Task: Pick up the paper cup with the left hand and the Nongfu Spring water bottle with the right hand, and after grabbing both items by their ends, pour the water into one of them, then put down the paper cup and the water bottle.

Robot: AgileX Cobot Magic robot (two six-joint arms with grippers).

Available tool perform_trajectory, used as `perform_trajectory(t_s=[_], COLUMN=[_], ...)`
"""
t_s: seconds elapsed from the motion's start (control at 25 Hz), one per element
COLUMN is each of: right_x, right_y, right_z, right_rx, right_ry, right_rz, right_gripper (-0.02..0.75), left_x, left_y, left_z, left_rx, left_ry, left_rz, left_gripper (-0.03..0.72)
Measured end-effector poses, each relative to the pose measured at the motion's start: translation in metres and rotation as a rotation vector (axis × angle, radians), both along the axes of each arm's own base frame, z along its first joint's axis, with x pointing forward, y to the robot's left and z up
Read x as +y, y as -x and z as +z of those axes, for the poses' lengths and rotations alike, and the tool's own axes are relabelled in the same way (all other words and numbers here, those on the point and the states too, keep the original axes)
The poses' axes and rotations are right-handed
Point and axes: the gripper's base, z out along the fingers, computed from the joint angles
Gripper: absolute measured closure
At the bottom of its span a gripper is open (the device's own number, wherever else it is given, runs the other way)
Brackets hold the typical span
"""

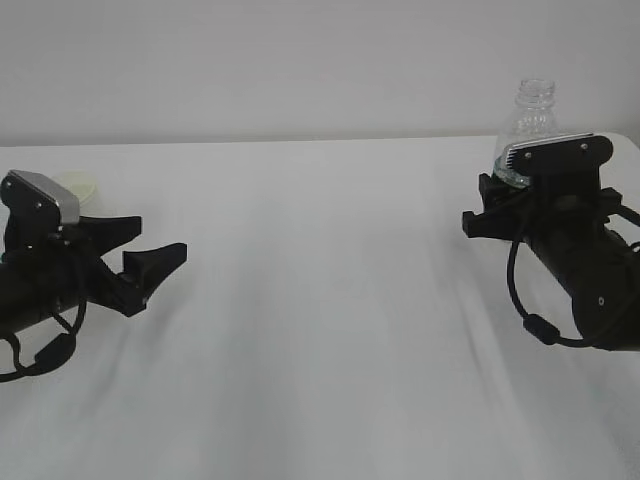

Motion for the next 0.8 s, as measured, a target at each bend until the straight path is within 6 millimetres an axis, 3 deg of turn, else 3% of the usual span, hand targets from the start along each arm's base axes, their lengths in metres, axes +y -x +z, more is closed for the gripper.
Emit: perform_trajectory(t_s=[0.2,0.48,0.8], right_x=[0.0,0.001,0.003], right_y=[0.0,0.0,0.0], right_z=[0.0,0.0,-0.018], right_rx=[0.0,0.001,0.021], right_ry=[0.0,-0.011,-0.043], right_rz=[0.0,0.004,0.018], right_gripper=[0.269,0.269,0.269], left_x=[-0.016,-0.017,-0.017], left_y=[0.005,0.005,0.005], left_z=[0.0,0.0,0.0], left_rx=[0.003,0.003,0.003], left_ry=[0.001,0.001,0.002], left_rz=[-0.061,-0.068,-0.067], left_gripper=[0.111,0.112,0.128])
